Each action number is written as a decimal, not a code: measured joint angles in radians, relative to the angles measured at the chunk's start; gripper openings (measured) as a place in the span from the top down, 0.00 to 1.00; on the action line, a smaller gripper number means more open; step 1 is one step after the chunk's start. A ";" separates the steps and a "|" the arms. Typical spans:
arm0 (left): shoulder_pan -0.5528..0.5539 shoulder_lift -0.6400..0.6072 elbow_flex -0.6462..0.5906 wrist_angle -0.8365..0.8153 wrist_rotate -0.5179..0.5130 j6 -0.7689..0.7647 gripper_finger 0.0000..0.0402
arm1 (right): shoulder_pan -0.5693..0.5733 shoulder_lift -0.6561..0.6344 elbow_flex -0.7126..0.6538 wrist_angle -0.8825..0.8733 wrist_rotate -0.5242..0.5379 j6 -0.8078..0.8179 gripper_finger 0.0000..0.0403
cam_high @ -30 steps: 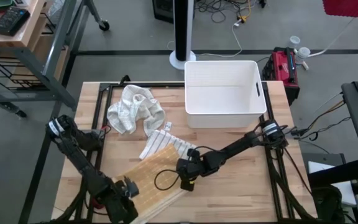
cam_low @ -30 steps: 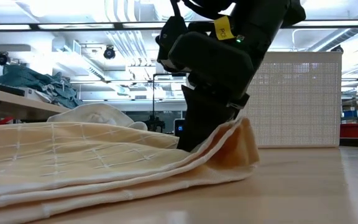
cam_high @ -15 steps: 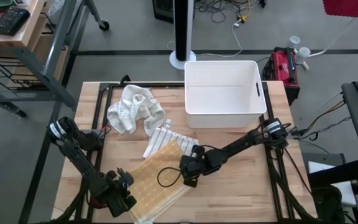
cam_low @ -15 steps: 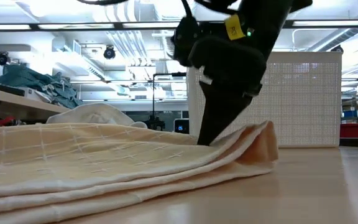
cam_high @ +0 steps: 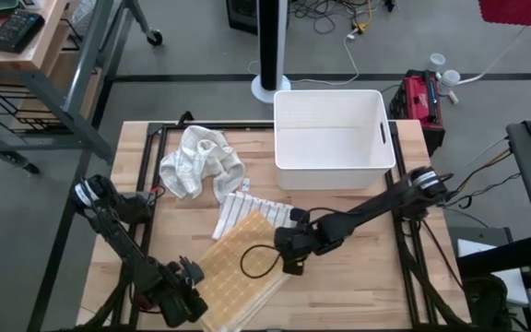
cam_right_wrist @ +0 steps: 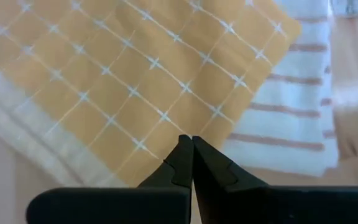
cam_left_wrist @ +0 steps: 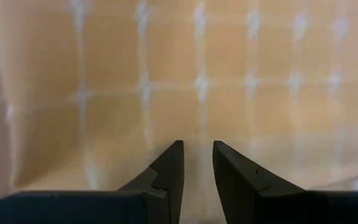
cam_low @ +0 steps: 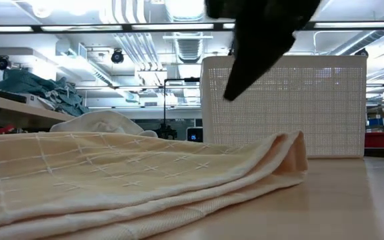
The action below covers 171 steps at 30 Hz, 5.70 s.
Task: Fold towel
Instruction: Fold the yellow squared towel
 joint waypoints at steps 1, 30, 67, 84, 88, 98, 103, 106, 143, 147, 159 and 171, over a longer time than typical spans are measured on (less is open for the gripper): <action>0.000 0.000 0.004 0.009 -0.029 0.004 0.81 | 0.005 -0.016 -0.008 0.000 0.000 -0.017 1.00; 0.015 0.105 0.106 0.284 0.038 0.524 0.81 | 0.140 -0.193 -0.340 0.287 0.077 -0.073 1.00; 0.090 0.625 0.806 -0.385 -0.357 0.670 0.84 | 0.205 -0.038 -0.214 0.519 -0.051 -0.333 1.00; 0.096 0.626 0.800 -0.354 -0.432 0.582 0.98 | 0.215 0.160 0.055 0.431 -0.063 -0.589 0.66; 0.097 0.626 0.805 -0.355 -0.467 0.551 0.99 | 0.199 0.160 0.056 0.431 -0.122 -0.593 0.57; 0.114 0.610 0.809 -0.349 -0.483 0.548 1.00 | 0.140 0.173 0.043 0.434 -0.197 -0.599 0.55; 0.116 0.605 0.811 -0.349 -0.486 0.549 1.00 | 0.133 0.211 0.040 0.446 -0.224 -0.625 0.57; 0.118 0.602 0.811 -0.346 -0.489 0.549 1.00 | 0.133 0.239 0.045 0.478 -0.221 -0.619 0.57; 0.072 0.381 0.853 -0.489 -0.576 0.538 0.99 | 0.154 0.098 -0.120 0.726 -0.268 -0.331 1.00; 0.073 0.364 0.853 -0.500 -0.579 0.555 0.97 | 0.151 0.010 -0.243 0.826 -0.268 -0.277 1.00; 0.076 0.327 0.855 -0.497 -0.623 0.582 0.81 | 0.157 -0.063 -0.407 0.952 -0.218 -0.197 1.00; 0.069 0.358 0.852 -0.461 -0.469 0.580 0.53 | 0.137 -0.188 -0.429 0.959 -0.219 -0.019 1.00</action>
